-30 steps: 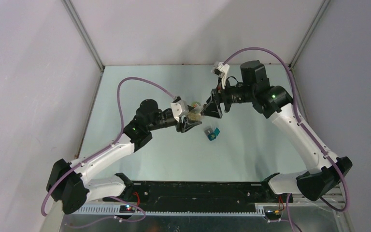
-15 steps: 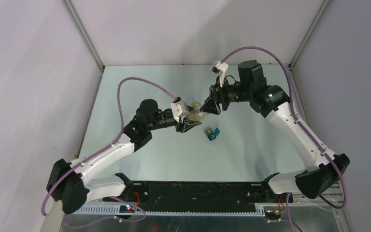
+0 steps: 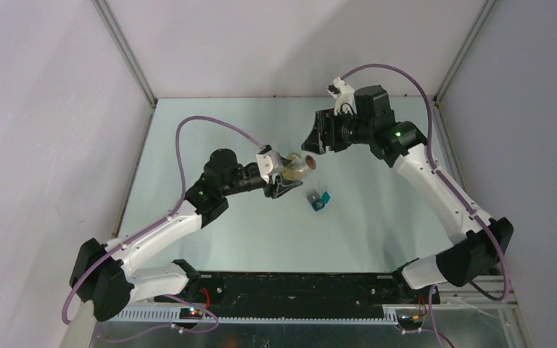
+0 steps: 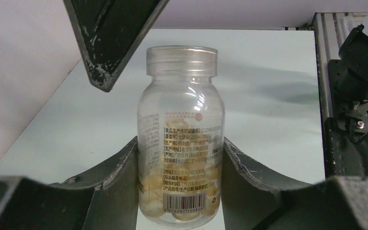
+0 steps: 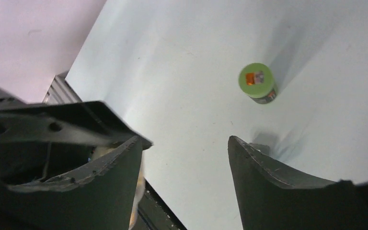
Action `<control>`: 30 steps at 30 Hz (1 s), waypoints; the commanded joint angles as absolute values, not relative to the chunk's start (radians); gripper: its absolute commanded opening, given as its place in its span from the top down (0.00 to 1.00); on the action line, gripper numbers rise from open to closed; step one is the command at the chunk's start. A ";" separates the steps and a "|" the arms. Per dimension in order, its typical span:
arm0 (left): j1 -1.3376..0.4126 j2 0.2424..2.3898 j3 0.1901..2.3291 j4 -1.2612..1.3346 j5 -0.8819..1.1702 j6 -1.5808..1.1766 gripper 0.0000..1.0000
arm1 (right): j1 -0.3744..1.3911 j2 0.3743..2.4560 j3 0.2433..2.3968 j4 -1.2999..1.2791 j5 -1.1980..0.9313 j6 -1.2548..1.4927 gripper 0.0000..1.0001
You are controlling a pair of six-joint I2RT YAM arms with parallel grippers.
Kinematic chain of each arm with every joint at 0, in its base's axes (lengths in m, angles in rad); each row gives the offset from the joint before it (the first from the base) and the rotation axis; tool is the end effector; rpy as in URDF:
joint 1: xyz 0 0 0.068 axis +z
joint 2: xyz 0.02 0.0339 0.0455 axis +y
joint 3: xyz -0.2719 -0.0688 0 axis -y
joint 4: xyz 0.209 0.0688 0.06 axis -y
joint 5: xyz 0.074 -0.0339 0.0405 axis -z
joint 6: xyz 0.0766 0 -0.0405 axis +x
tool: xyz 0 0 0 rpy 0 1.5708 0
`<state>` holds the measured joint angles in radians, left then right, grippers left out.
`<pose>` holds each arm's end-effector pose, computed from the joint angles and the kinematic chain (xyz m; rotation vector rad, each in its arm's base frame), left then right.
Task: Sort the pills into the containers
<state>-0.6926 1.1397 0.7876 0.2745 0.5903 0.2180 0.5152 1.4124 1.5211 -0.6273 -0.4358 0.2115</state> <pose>0.1732 -0.1991 0.3341 1.1359 1.2705 -0.8416 0.2477 0.1774 0.3932 -0.5968 2.0777 0.8862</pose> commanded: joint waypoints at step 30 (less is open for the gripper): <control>-0.695 1.158 0.877 0.294 0.682 0.220 1.00 | 0.484 1.284 1.383 -0.503 -0.686 0.110 0.46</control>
<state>-0.6926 1.1545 0.8261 0.2687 0.6415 0.2180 0.4786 1.2835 1.3746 -0.5831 -0.8036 0.0536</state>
